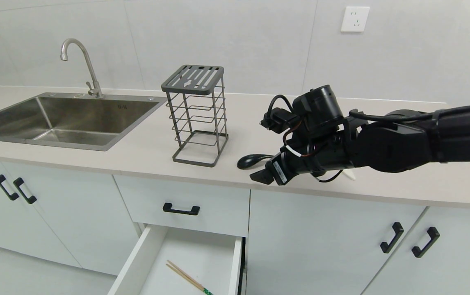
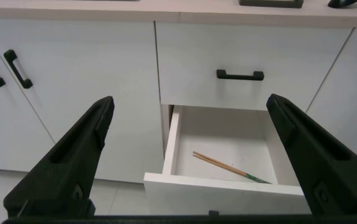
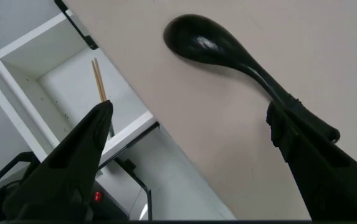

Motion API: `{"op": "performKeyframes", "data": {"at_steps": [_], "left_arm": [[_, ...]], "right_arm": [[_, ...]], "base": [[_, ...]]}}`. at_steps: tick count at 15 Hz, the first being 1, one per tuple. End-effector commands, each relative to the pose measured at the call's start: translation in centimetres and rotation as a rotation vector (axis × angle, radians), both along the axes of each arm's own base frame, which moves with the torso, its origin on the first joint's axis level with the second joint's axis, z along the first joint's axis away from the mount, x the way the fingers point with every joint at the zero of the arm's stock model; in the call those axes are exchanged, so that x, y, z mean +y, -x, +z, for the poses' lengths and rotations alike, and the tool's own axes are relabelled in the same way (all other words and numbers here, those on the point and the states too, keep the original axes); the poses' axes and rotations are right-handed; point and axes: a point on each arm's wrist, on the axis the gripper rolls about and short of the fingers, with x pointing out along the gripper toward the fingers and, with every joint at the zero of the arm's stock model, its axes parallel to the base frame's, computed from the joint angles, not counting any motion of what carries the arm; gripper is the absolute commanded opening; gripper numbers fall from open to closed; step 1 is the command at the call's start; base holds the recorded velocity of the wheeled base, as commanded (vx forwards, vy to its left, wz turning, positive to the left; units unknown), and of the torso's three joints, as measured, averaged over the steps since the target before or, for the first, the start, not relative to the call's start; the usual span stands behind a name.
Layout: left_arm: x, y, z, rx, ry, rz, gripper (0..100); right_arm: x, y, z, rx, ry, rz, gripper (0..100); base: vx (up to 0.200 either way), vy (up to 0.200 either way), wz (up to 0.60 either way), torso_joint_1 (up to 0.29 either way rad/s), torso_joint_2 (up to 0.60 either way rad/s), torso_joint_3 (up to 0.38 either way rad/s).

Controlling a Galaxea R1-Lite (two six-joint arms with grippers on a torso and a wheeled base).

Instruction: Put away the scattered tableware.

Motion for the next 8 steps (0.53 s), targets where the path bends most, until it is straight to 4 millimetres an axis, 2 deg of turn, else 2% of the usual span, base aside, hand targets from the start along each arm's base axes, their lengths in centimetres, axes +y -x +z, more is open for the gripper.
{"op": "performKeyframes", "data": {"at_steps": [1, 4, 8], "left_arm": [[0.0, 0.0, 0.0, 0.002, 0.000, 0.000, 100], [0.0, 0.0, 0.0, 0.002, 0.000, 0.000, 100], [0.0, 0.0, 0.0, 0.002, 0.000, 0.000, 100]], "right_arm": [[-0.4, -1.4, -0.5, -0.001, 0.001, -0.027, 100], [-1.0, -2.1, -0.3, -0.010, -0.003, -0.048, 100], [-1.0, -3.2, -1.3, 0.000, 0.012, -0.056, 100]], "base": [[0.000, 0.000, 0.00, 0.000, 0.00, 0.000], [0.000, 0.000, 0.00, 0.000, 0.00, 0.000], [0.000, 0.000, 0.00, 0.000, 0.00, 0.000]]}}
